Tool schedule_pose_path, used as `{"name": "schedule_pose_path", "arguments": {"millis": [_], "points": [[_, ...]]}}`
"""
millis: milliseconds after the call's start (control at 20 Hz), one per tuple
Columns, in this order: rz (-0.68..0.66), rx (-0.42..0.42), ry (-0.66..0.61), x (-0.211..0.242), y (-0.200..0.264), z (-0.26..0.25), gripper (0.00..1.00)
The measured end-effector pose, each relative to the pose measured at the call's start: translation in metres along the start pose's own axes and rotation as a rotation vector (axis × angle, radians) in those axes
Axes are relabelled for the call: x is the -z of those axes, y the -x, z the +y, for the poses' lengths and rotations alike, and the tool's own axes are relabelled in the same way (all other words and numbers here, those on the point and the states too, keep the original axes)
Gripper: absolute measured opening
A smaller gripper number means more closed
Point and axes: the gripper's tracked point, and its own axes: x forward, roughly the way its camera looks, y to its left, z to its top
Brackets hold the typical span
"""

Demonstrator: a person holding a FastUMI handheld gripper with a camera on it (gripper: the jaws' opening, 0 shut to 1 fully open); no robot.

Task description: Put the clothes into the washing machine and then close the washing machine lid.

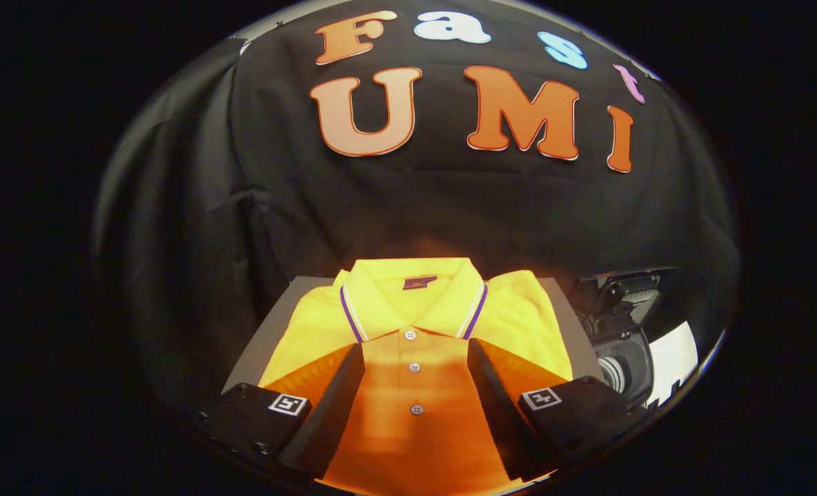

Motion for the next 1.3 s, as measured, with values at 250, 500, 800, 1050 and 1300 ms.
{"name": "schedule_pose_path", "arguments": {"millis": [250,500,800,1050,1300], "points": [[0.085,0.029,-0.008,0.017,-0.012,-0.003,0.97],[0.150,0.051,0.066,0.023,-0.008,-0.003,0.97],[0.165,0.057,0.067,0.021,-0.008,-0.003,0.95],[0.217,0.066,0.070,0.021,-0.008,-0.004,0.80],[0.241,0.067,0.108,0.020,-0.009,-0.001,0.58]]}}
